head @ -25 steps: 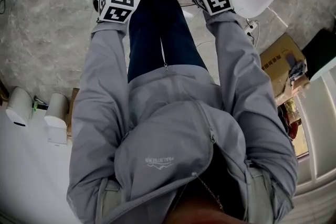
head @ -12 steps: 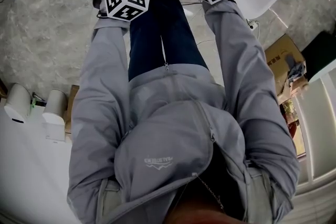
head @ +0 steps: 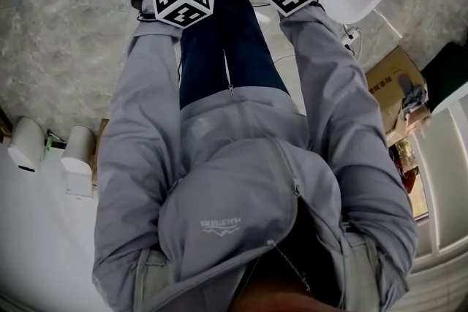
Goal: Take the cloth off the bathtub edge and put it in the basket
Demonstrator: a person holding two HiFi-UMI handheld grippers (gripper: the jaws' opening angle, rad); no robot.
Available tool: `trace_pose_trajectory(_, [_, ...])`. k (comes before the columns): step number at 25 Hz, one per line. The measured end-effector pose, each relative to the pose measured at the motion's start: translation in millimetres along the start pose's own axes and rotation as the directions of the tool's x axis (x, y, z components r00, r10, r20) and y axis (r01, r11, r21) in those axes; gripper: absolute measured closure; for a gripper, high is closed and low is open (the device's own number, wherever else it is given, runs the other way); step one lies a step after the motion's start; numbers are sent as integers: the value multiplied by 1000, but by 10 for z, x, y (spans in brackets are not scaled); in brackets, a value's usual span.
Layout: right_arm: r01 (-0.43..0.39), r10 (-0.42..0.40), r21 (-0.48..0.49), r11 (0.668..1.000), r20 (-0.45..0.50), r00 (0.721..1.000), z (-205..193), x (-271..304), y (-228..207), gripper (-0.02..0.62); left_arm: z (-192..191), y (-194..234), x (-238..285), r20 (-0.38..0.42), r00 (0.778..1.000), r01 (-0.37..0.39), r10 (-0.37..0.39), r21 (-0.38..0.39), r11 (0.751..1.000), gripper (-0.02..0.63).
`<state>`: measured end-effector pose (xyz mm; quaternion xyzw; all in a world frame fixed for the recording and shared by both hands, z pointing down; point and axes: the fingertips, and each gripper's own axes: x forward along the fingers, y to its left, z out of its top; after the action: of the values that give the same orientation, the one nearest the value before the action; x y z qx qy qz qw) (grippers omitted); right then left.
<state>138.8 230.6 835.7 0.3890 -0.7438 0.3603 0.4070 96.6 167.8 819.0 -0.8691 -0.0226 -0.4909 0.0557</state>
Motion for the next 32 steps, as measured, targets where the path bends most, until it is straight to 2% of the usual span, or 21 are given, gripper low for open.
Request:
trace_pose_trajectory(5, [44,-44,-67,997,0,999,91,-183,22,378,94,-97,-34,-12,997,70,-70,14,997,400])
trace_pose_trajectory(8, [50,-49,-63,997,14,999,134,-318,80,479,102,-188,-95,-22,993,113,-114,-22,993,460])
trace_pose_trajectory(12, [34,-33,-36,999,17,999,120,-506,201,495,178,-337,-262,-16,993,114,-116,-61,992,506])
trace_pose_trajectory(18, [40,-36,-60,997,72,997,378,-937,260,502,445,-251,-648,24,998,65,-64,-55,996,515])
trace_pose_trajectory(24, [85,-71,-89,992,147,987,773,-1572,394,503,821,-98,-1270,71,997,-8,11,-38,999,518])
trace_pose_trajectory(32, [144,-90,-204,968,253,963,1364,-2409,559,503,1281,140,-2186,146,977,-144,152,-63,988,522])
